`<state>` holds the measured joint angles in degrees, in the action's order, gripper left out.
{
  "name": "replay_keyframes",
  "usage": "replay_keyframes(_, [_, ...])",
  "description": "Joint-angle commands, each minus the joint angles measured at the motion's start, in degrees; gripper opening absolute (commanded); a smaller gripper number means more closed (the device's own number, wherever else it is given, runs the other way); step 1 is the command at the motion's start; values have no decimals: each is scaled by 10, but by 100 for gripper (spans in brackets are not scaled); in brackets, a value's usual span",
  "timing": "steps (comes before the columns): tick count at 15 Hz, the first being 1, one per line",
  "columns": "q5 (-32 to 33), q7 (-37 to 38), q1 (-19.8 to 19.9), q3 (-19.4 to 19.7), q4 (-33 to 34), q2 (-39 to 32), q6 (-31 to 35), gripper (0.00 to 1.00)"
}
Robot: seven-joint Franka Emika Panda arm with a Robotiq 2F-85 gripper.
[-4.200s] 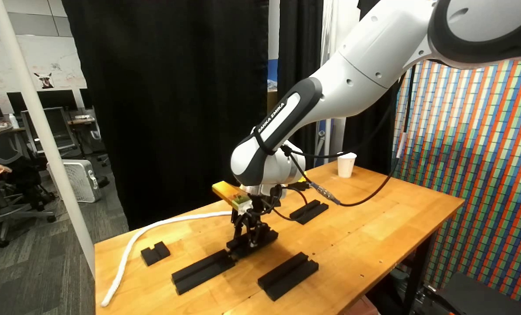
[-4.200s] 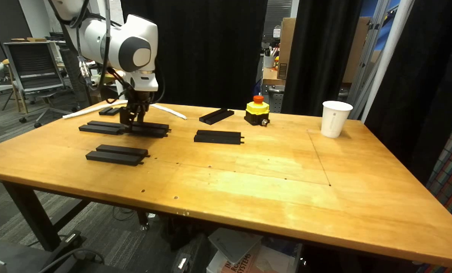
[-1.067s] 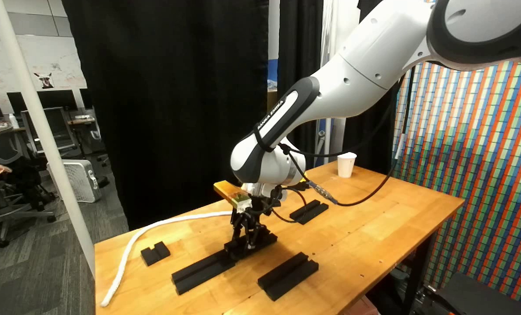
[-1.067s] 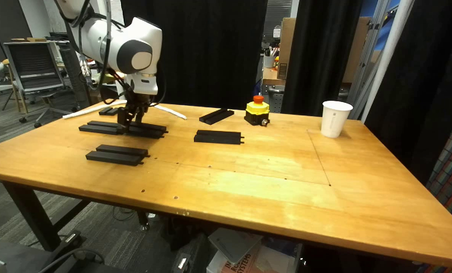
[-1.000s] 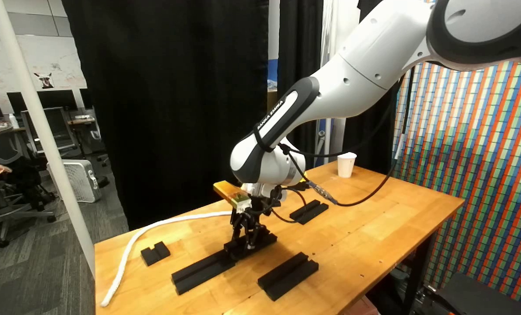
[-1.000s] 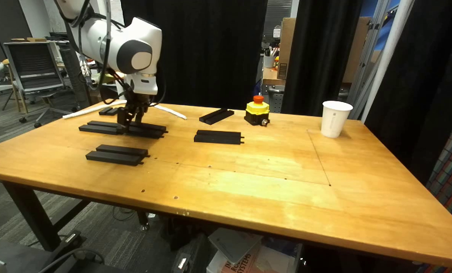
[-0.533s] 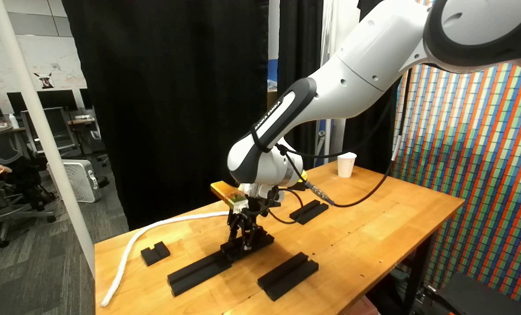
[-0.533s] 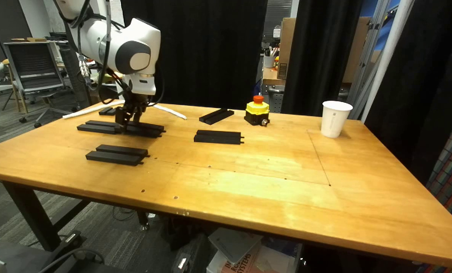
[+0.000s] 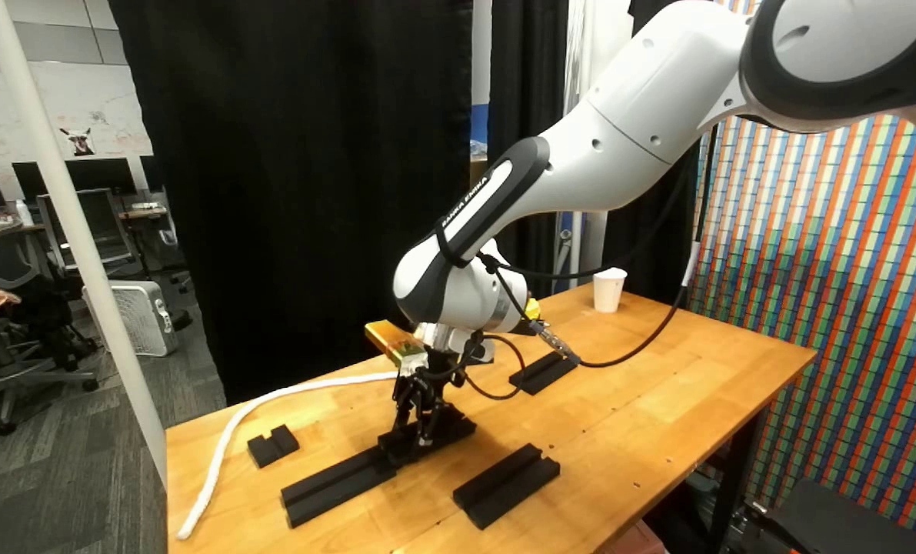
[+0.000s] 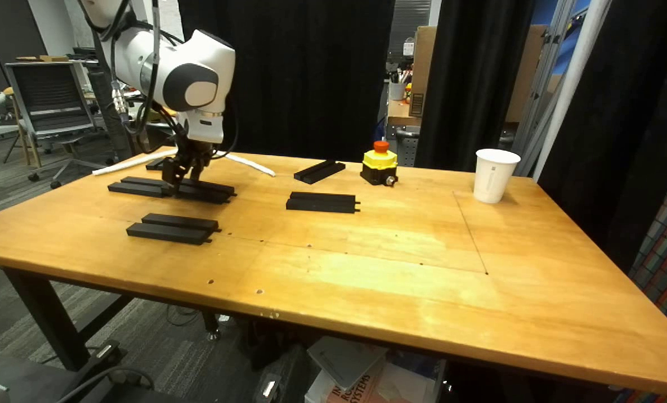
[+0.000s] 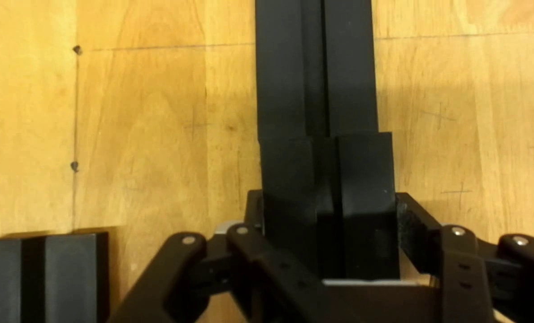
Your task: Attach some of the black objects at their width to make one long black strip
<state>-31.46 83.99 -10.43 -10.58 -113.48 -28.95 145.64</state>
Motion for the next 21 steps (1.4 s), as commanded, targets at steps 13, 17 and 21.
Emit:
replay_keyframes(13, [-56, -19, 0, 0, 5, -14, -1, 47])
replay_keyframes(17, [-39, 2, -10, 11, -2, -11, -8, 47])
replay_keyframes(21, [-30, 23, -16, 19, 0, -12, -19, 47])
